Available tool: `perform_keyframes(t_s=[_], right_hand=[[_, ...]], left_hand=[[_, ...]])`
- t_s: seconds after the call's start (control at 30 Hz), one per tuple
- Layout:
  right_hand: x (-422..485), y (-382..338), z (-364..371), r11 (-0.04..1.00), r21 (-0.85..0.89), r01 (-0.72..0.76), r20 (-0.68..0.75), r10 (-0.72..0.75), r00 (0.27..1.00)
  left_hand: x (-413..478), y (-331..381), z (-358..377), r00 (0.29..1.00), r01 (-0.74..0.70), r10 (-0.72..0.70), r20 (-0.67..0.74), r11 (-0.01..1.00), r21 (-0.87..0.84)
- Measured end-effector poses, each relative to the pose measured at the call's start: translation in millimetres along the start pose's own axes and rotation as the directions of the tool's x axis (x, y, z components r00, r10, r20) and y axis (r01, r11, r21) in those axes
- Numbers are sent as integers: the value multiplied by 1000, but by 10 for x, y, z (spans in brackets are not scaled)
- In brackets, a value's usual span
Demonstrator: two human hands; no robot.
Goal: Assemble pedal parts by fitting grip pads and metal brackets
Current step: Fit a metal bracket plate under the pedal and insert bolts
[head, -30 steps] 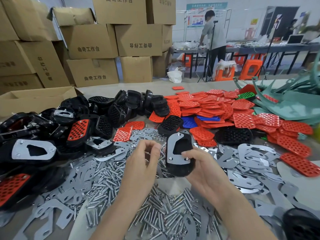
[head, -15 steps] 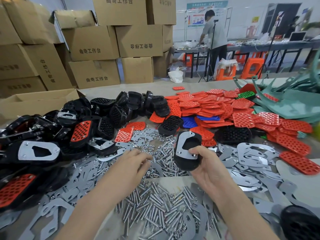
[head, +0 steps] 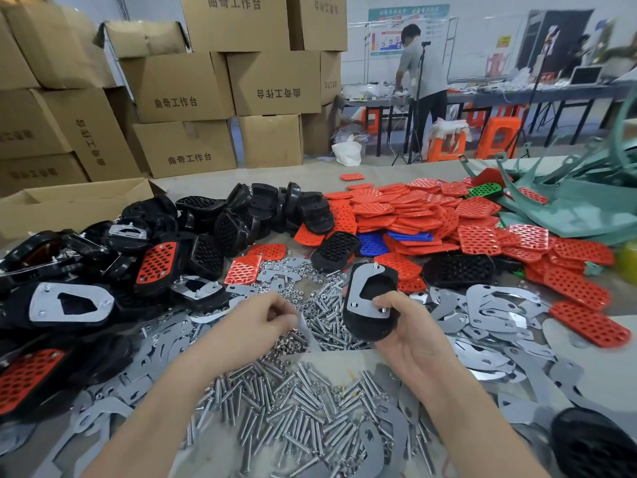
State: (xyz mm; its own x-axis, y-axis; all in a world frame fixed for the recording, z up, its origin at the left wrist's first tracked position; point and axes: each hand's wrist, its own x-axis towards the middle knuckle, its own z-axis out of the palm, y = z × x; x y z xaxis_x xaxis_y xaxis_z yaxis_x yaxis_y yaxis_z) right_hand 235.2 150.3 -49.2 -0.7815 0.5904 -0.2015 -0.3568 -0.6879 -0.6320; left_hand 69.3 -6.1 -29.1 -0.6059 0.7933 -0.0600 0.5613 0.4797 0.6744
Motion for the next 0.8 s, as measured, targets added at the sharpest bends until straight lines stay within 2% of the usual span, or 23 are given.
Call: perform_keyframes(t_s=[0.07,0.1,0.17,0.2,0.27,0.37,0.4,0.47,0.53,0.73,0.8], right_hand=[[-1,-2,-7,1000,4,-2,-1,2,1000],[-1,-3,-10,1000,9,-2,-2,2,1000],[1,-3,-10,1000,8,-1,-10,1,1000],[3,-5,-8,1000,5,1,-12,-1,1000],[16,0,-7,1000,9,2,-11,-1,1000],[28,14,1,1000,13,-7,-6,7,1000],[25,15,4,1000,6,-15,5,15,1000],[17,10,-1,1000,-14,-26,28,26,999],[13,3,-3,999,-23,-27,27,27,999],[37,37,42,995,-90,-49,-18,48,999],[26,56,69,990,-129,-50,-21,48,999]], left_hand=[[67,3,-92,993,54,-67,-97,989,-136],[109,13,-141,976,66,-116,-184,964,-259],[174,50,-234,915,18,-243,-323,822,-569],[178,82,-251,901,-23,-293,-320,704,-710],[122,149,-212,932,-29,-309,-189,458,-889],[-27,245,-11,976,84,-210,50,156,-984],[-65,279,75,977,129,-182,112,87,-988],[-118,339,233,970,189,-156,185,9,-982],[-140,374,346,971,192,-151,187,15,-981],[-155,394,410,980,59,-197,5,267,-962],[-165,411,419,980,28,-195,-32,298,-954]])
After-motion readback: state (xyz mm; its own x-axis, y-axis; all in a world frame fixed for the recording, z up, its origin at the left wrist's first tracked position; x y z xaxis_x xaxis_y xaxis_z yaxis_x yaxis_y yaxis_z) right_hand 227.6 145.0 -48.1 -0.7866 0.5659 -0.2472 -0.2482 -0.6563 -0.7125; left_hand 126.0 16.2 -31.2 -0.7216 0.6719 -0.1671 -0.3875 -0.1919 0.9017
